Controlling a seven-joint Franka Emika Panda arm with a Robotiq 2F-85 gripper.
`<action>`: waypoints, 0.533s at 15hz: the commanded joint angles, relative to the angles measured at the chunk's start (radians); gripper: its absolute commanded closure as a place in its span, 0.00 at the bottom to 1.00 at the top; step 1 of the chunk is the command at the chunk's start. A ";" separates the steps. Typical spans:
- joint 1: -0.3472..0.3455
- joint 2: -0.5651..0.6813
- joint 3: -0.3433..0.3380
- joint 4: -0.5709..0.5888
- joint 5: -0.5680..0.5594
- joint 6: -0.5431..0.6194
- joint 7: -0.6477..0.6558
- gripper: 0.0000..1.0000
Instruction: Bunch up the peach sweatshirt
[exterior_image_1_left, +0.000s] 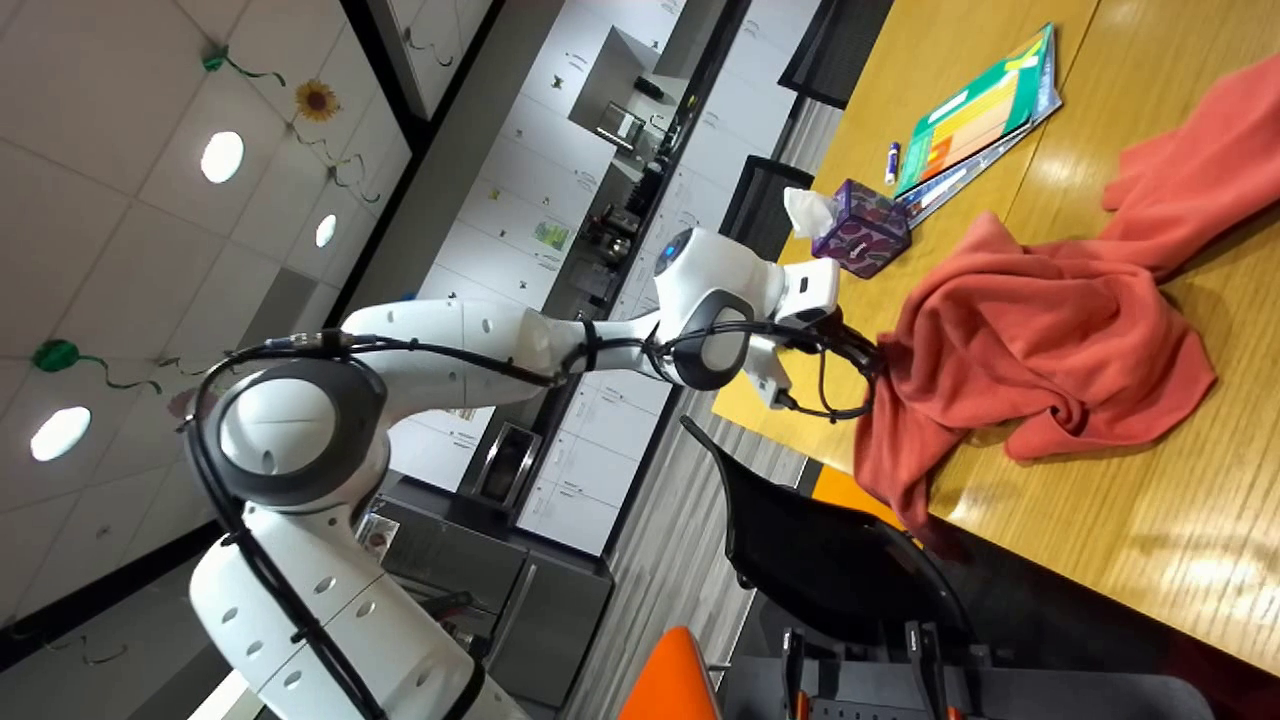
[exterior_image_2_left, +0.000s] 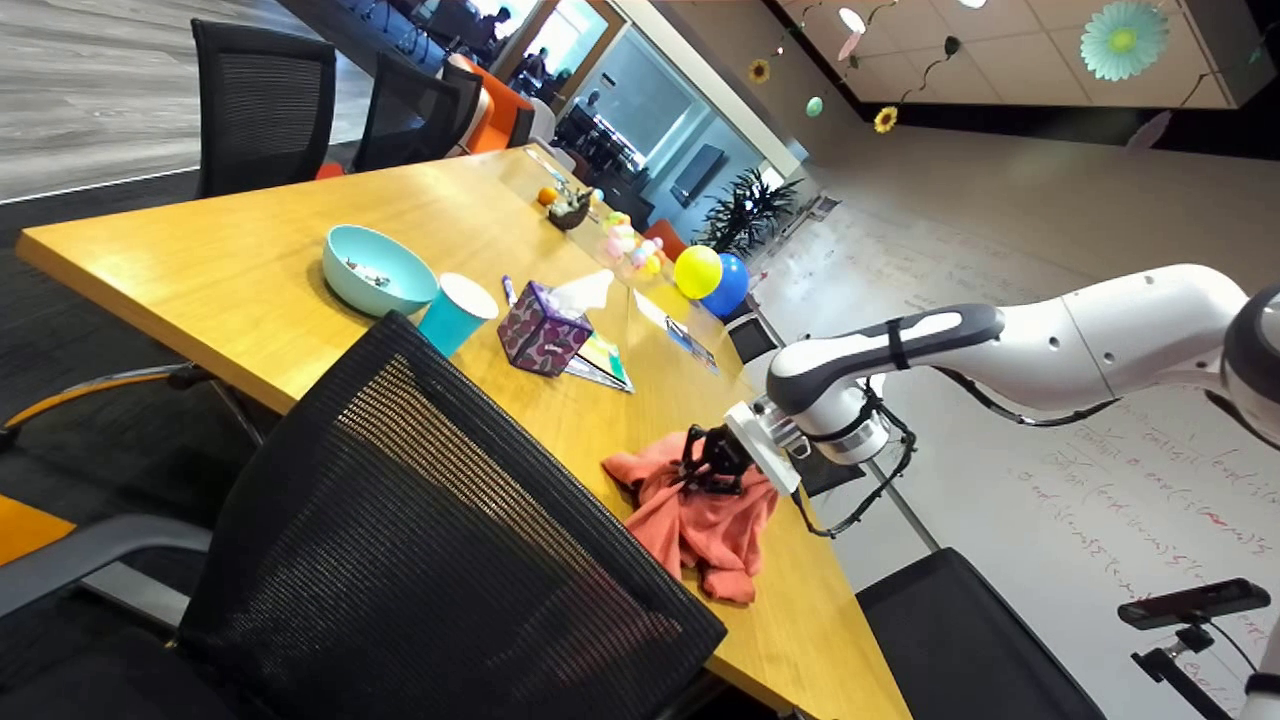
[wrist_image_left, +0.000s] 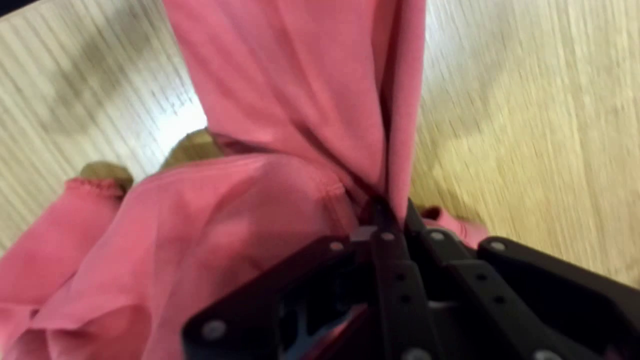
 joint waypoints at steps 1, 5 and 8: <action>-0.035 -0.184 -0.038 -0.060 0.051 -0.025 0.057 0.99; -0.053 -0.259 -0.105 -0.032 0.041 -0.012 0.186 0.99; -0.064 -0.286 -0.135 -0.011 0.028 0.010 0.316 0.99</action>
